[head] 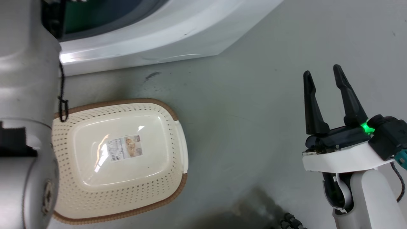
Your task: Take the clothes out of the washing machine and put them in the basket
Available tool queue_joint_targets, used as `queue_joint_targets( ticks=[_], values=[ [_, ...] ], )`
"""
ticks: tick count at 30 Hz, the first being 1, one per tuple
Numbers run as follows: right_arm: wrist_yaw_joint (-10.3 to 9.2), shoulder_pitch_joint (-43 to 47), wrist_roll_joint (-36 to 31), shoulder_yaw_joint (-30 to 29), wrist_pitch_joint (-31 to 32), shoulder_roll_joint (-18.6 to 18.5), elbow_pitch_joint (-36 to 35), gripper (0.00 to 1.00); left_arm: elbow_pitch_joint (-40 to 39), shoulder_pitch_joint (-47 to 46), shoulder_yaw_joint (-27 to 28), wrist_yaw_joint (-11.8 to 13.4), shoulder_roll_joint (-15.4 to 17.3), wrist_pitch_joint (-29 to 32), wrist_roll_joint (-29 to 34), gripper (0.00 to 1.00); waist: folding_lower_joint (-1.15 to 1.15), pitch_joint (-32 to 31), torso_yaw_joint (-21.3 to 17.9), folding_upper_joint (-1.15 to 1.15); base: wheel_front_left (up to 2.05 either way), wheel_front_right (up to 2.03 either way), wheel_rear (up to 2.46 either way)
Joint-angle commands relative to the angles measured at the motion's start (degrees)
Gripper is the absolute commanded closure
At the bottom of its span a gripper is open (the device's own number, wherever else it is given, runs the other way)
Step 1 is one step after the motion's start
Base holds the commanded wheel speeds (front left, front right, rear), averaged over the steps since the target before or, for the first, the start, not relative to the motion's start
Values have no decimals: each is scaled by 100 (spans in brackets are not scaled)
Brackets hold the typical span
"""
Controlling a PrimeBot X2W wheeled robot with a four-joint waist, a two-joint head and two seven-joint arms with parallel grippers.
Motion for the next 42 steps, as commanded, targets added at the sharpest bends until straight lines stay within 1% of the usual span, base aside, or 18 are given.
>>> queue_joint_targets(
  ticks=[1, 4, 6, 8, 16, 18, 22, 23, 24, 25, 28, 32, 36, 42],
  values=[
    [-2, -96, 37, 38, -41, 7, 18, 0, 83, -130, 5, -33, 63, 99, -16, 0, -1, 167, -189, 0, 0, 0, 0],
    [-2, -142, 198, 176, -38, 8, 47, 0, 351, -524, -25, -119, 274, 554, 2, 0, -1, 288, -378, 0, 0, 0, 0],
    [-2, -173, 279, 266, -40, 8, 21, 0, 492, -762, -49, -116, 415, 832, 18, 0, -1, 368, -512, 0, 0, 0, 0],
    [-3, -178, 372, 367, -39, 8, 12, 0, 635, -943, -135, -171, 561, 1151, 86, 0, -1, 435, -648, 0, 0, 0, 0],
    [-2, -111, 694, 590, -40, 8, -11, 0, 1074, -1480, -349, -312, 971, 2602, 215, 0, -1, 634, -1019, 0, 0, 0, 0],
    [-3, -99, 754, 601, -41, 8, -23, 0, 1144, -1528, -364, -316, 1001, 2920, 195, 0, -1, 648, -1055, 0, 0, 0, 0],
    [-3, -70, 867, 658, -41, 8, -15, 0, 1227, -1541, -382, -229, 1048, 3440, 158, 0, -1, 633, -1087, 0, 0, 0, 0],
    [-3, -73, 889, 676, -41, 8, -16, 0, 1227, -1532, -399, -185, 1048, 3494, 164, 42, -1, 628, -1091, 0, 0, 0, 0],
    [-2, -77, 907, 690, -41, 8, -19, 0, 1228, -1506, -414, -153, 1039, 3537, 174, 80, -1, 619, -1092, 0, 0, 0, 0],
    [-2, -78, 905, 704, -41, 8, -16, 0, 1215, -1474, -419, -134, 1035, 3554, 167, 100, -1, 608, -1094, 0, 0, 0, 0],
    [-2, -86, 932, 722, -41, 7, 3, 0, 1063, -1371, -427, -32, 1029, 3348, 139, 100, -1, 556, -1083, 0, 0, 0, 0],
    [-2, -121, 867, 664, -41, 7, 52, 0, 726, -1144, -420, 86, 1019, 2715, 105, 100, -1, 427, -1028, 0, 0, 0, 0],
    [-2, -144, 784, 580, -41, 6, 143, 0, 388, -678, -324, 194, 957, 1822, -33, 100, -1, 169, -918, 0, 0, 0, 0],
    [-3, -28, 622, 433, -41, 6, 289, 0, 81, 120, -151, 188, 819, 418, -291, 100, -1, -377, -692, 0, 0, 0, 0]
  ],
)
